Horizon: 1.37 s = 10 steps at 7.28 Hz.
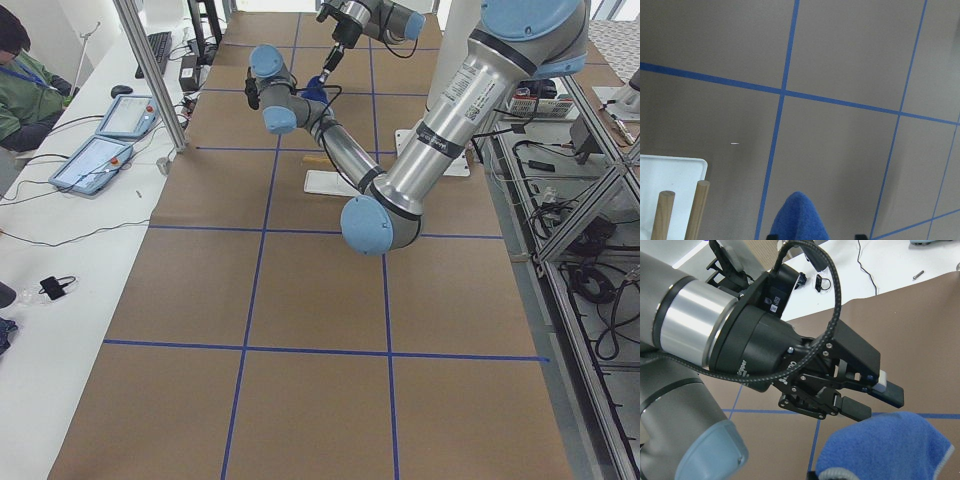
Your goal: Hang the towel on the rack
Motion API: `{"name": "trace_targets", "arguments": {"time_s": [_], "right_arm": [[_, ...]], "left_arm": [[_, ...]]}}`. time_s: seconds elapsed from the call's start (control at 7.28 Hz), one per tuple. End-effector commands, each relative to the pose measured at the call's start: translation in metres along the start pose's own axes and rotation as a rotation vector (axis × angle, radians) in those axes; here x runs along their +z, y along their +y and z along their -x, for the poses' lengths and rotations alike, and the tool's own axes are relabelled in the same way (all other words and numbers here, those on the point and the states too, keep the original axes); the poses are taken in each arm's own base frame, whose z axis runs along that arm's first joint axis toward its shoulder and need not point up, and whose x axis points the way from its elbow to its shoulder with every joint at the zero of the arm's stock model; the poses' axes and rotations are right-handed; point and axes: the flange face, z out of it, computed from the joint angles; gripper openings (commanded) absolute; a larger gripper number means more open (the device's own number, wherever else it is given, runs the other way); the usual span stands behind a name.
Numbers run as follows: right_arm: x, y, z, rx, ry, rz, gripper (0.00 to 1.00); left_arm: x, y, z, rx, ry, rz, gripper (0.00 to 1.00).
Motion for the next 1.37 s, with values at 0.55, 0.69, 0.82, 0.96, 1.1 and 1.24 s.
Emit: {"name": "trace_targets", "arguments": {"time_s": [0.55, 0.69, 0.82, 0.96, 1.1, 1.24], "right_arm": [[0.002, 0.002, -0.006, -0.008, 0.012, 0.002, 0.0], [0.002, 0.002, -0.008, -0.008, 0.015, 0.003, 0.0], [0.001, 0.003, -0.01, -0.008, 0.015, 0.003, 0.0], [-0.004, 0.002, -0.01, -0.009, 0.008, 0.001, 0.0], [-0.015, 0.001, -0.014, -0.007, -0.003, -0.004, 0.0], [-0.026, 0.001, -0.019, -0.006, -0.016, -0.006, 0.0]], "left_arm": [[-0.002, 0.007, -0.006, 0.025, 0.021, 0.005, 0.0], [-0.003, 0.008, -0.006, 0.026, 0.021, 0.005, 0.0], [-0.003, 0.008, -0.006, 0.029, 0.022, 0.003, 0.0], [-0.003, 0.008, -0.004, 0.025, 0.02, 0.003, 0.0], [-0.003, 0.007, -0.003, 0.024, 0.018, 0.003, 0.92], [-0.005, 0.005, -0.001, 0.015, 0.016, -0.001, 0.97]]}}
